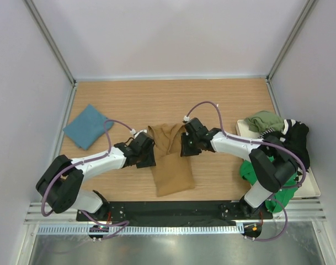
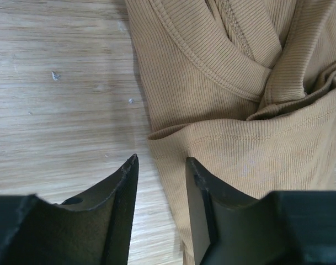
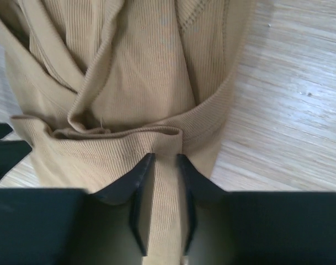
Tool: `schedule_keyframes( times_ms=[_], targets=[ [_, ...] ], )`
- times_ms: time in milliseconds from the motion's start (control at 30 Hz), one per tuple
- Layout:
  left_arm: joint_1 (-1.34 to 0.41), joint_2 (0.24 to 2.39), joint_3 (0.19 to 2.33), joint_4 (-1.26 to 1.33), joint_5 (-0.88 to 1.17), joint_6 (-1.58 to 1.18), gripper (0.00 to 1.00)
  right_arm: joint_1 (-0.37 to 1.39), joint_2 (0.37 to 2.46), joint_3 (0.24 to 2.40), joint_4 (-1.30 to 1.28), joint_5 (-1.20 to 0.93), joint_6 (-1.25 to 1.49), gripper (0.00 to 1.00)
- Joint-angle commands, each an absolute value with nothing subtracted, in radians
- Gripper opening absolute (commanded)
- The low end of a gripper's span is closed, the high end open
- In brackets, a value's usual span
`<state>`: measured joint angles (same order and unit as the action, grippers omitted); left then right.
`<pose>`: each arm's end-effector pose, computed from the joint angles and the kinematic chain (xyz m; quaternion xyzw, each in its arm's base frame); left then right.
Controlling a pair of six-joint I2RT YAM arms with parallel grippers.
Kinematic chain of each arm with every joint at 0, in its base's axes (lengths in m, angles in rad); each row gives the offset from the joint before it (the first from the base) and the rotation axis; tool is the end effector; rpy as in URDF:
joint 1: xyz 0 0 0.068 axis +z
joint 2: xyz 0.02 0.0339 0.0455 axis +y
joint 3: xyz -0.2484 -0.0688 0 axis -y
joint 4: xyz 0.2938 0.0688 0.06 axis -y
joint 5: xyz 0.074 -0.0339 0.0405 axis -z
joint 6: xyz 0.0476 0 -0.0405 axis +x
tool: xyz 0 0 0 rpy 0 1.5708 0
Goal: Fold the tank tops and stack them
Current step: Fold the tank top
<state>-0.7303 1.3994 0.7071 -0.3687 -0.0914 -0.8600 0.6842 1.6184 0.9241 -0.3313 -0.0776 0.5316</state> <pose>0.2274 -0.1978 0.1109 -0.0741 0.9639 -0.1489 0.2079 0.2759 0.2298 0.1159 -0.0838 0.9588 0.1843 0.1995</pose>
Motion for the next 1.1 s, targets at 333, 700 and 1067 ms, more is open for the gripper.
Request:
schedule_keyframes(
  times_ms=[333,700,1067],
  targets=[
    [-0.716,1.420,0.735,-0.305,-0.077,-0.848,0.33,0.680,1.565,0.966,-0.311,-0.068,0.502,0.01],
    [-0.715,1.491,0.750,-0.279,-0.074,-0.844,0.00,0.680,1.529,0.953,-0.324,-0.069,0.506,0.01],
    [-0.715,1.319,0.765,-0.364,-0.103,-0.845,0.00,0.681,1.411,0.936,-0.370,-0.009,0.505,0.01]
  ],
)
